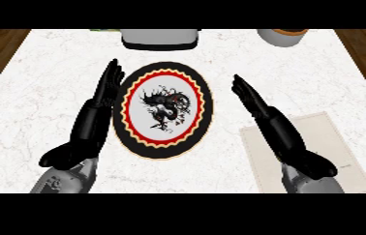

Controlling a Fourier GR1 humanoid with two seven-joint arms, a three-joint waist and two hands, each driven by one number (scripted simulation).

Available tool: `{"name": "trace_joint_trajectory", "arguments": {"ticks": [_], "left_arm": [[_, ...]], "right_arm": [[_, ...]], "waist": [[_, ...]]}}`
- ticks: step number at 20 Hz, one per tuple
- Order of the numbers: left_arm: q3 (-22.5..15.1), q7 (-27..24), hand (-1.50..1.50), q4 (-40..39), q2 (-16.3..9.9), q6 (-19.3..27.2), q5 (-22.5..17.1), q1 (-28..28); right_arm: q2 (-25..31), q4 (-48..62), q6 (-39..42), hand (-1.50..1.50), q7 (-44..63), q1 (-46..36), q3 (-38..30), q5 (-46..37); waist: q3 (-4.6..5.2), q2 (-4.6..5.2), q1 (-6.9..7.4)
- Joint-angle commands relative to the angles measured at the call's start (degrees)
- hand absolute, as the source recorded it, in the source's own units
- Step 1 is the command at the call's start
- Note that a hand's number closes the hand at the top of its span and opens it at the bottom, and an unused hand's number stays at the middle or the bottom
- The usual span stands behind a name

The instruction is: Pick the lemon from the placemat and place it in the plate

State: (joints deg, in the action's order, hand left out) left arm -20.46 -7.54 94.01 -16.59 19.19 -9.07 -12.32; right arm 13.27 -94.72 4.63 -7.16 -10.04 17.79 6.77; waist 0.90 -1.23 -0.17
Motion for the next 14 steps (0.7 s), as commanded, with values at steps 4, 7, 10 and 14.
{"name": "trace_joint_trajectory", "arguments": {"ticks": [4,7,10,14], "left_arm": [[8.99,6.29,0.0,1.0,-8.42,-5.65,-3.06,-1.36],[7.73,7.7,0.0,-1.05,-8.53,-3.77,-1.13,-0.89],[9.65,9.11,0.0,-1.76,-10.03,-5.57,-3.27,-0.96],[12.26,8.41,0.0,-1.02,-12.66,-9.42,-5.94,0.84]], "right_arm": [[-2.53,2.29,-8.76,1.5,3.52,-4.58,-0.77,-10.27],[13.17,8.22,-10.26,1.5,8.67,-2.23,-1.77,-25.67],[9.11,11.79,-22.3,1.5,14.73,0.62,-1.31,-34.94],[-6.83,10.62,-40.16,-1.5,6.48,8.37,-1.17,-34.37]], "waist": [[-0.88,1.2,0.67],[1.52,1.18,-2.16],[-0.52,1.31,-1.01],[-0.97,1.18,-0.01]]}}
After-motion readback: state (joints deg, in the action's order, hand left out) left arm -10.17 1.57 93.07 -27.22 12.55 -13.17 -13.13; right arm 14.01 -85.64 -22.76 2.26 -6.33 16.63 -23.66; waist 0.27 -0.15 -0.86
